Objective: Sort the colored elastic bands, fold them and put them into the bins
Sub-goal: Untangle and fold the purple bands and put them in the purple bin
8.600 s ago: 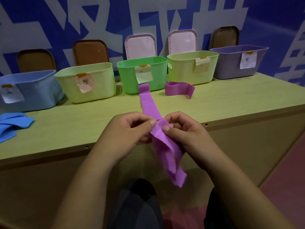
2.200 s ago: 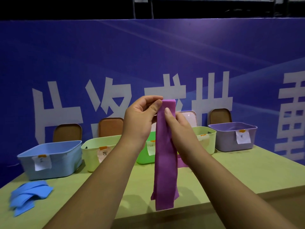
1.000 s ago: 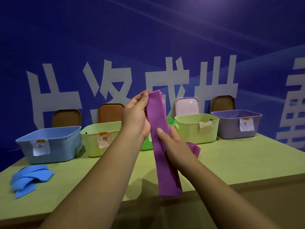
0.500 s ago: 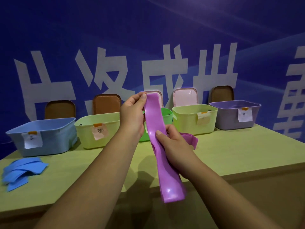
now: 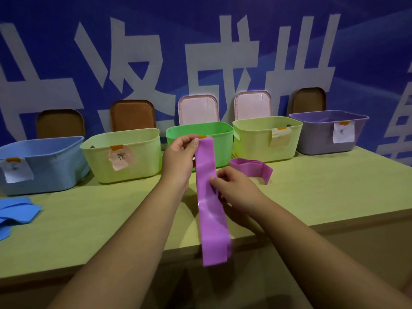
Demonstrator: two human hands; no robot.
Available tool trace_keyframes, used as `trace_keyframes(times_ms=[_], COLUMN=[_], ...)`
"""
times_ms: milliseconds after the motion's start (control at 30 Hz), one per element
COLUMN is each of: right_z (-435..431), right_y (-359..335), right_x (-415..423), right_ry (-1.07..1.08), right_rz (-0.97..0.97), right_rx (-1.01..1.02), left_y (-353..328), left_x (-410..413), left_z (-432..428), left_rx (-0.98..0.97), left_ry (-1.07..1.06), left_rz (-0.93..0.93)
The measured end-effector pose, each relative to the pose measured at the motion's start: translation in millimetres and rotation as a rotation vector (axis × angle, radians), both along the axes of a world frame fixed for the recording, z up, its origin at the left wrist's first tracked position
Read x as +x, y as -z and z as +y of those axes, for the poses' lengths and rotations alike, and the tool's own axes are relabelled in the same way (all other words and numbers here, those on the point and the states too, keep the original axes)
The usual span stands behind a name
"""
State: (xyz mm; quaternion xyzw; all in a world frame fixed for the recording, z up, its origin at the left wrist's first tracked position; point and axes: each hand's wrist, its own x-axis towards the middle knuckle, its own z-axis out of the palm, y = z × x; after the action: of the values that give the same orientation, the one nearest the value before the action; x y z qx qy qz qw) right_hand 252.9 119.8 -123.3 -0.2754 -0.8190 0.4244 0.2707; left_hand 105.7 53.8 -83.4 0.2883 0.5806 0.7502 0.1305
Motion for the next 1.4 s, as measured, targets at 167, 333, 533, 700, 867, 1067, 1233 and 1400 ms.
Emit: trace_keyframes(times_ms=[167, 333, 533, 700, 867, 1067, 1233, 1400], right_z=[20.8, 36.1, 41.5, 39.1, 40.2, 37.0, 38.0, 38.4], right_y=[5.1, 22.0, 26.1, 25.8, 27.8, 26.6, 25.2, 24.1], right_x=[-20.3, -35.9, -34.8, -33.9, -33.3, -32.5, -32.2, -29.3], right_ry=[-0.020, 0.016, -0.014, -0.045, 0.022, -0.016, -0.022, 0.006], right_rz=[0.196, 0.252, 0.266, 0.282, 0.247, 0.269, 0.249, 0.265], right_rx=[-0.150, -0.144, -0.197, -0.209, -0.152, -0.233, -0.204, -0.233], left_y=[19.4, 35.7, 44.6, 46.5, 47.5, 44.6, 43.4, 44.5], left_x=[-12.8, -21.6, -24.8, -25.2, -21.2, -17.3, -16.8, -20.9], left_z=[9.8, 14.7, 17.3, 14.6, 11.4, 9.9, 9.5, 9.5], left_rx=[-0.039, -0.048, -0.082, -0.106, -0.168, -0.181, -0.184, -0.201], left_ry=[0.050, 0.143, 0.251, 0.206, 0.200, 0.151, 0.159, 0.225], left_rz=[0.004, -0.070, -0.119, -0.064, 0.038, 0.160, 0.213, 0.205])
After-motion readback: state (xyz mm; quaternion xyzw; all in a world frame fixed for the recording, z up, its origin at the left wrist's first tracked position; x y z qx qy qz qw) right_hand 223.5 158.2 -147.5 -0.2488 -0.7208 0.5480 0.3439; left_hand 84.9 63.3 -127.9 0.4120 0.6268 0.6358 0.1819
